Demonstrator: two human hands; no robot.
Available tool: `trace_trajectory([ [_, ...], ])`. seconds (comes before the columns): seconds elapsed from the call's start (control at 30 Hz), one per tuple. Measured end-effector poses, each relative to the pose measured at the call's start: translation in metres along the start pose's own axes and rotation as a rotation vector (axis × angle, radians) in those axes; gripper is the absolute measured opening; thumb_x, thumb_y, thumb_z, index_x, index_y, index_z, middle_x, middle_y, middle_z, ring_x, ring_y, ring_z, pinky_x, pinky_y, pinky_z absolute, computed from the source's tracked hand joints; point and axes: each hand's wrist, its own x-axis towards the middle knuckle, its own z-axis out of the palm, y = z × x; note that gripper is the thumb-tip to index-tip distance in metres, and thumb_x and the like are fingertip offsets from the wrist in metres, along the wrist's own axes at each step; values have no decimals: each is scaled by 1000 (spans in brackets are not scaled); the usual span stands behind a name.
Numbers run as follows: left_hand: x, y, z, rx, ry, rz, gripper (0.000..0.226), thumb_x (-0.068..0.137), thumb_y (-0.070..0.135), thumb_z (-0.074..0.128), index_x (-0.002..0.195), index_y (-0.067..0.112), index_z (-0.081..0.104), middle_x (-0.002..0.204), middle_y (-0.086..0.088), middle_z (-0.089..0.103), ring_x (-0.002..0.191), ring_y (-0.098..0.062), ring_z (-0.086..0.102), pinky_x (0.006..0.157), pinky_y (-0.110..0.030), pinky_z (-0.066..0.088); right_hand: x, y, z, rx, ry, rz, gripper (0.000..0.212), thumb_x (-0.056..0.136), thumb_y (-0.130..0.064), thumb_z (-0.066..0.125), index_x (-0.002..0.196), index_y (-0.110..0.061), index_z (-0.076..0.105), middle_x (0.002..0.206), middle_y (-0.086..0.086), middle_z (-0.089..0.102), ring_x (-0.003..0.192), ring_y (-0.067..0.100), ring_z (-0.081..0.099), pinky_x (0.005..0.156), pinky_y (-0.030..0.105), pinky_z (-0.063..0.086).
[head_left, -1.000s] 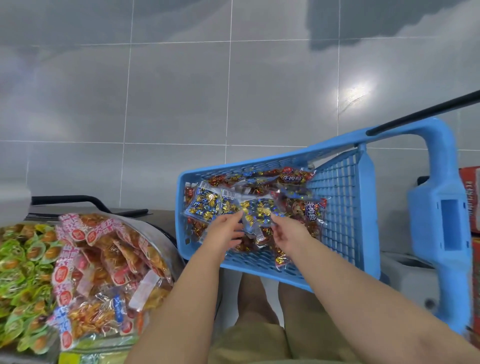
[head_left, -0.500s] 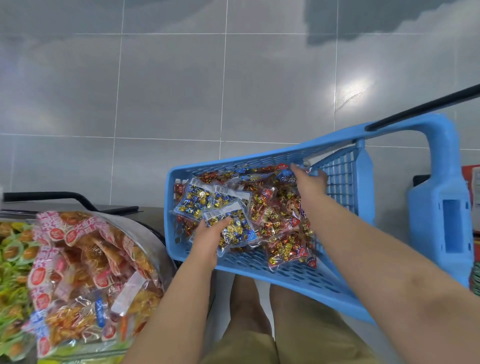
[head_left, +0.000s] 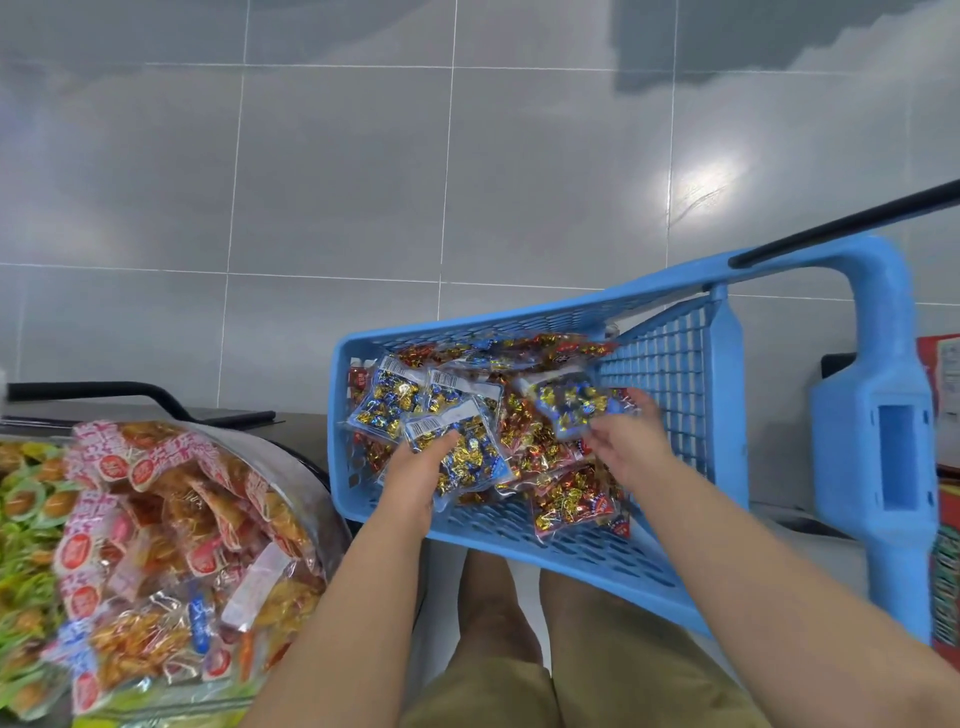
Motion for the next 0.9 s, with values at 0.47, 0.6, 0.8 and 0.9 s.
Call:
trace_trajectory([
  [0.47, -1, -3, -32, -40, -87, 81, 75, 75, 18, 80, 141, 16, 44, 137, -4, 55, 128, -24, 49, 109, -45, 35, -12, 20, 33, -535, -418, -62, 32, 87, -26, 64, 116, -13, 58, 116, 5, 59, 103, 18, 60, 93, 32, 51],
  [0.6, -3, -11, -53, -156, -25, 66, 44, 78, 14, 77, 120, 17, 61, 113, -4, 71, 108, -25, 65, 94, -46, 51, 8, 4, 81, -261, -322, 73, 60, 87, -40, 62, 135, -9, 42, 122, 13, 55, 109, 25, 55, 96, 35, 46],
  [0.8, -7, -15, -69, -226, 0, 90, 32, 82, 9, 72, 112, 14, 64, 104, -7, 74, 95, -25, 70, 76, -37, 56, 14, -7, 123, 104, -301, 232, 49, 84, -40, 61, 121, -21, 37, 118, 20, 43, 115, 34, 48, 91, 45, 43],
  [0.9, -9, -17, -71, -229, -8, 106, 31, 83, 9, 71, 112, 15, 63, 104, -7, 74, 93, -25, 71, 72, -36, 58, 16, -6, 126, 186, -236, 243, 25, 95, -18, 47, 114, -3, 42, 126, 23, 47, 120, 38, 48, 99, 48, 43],
])
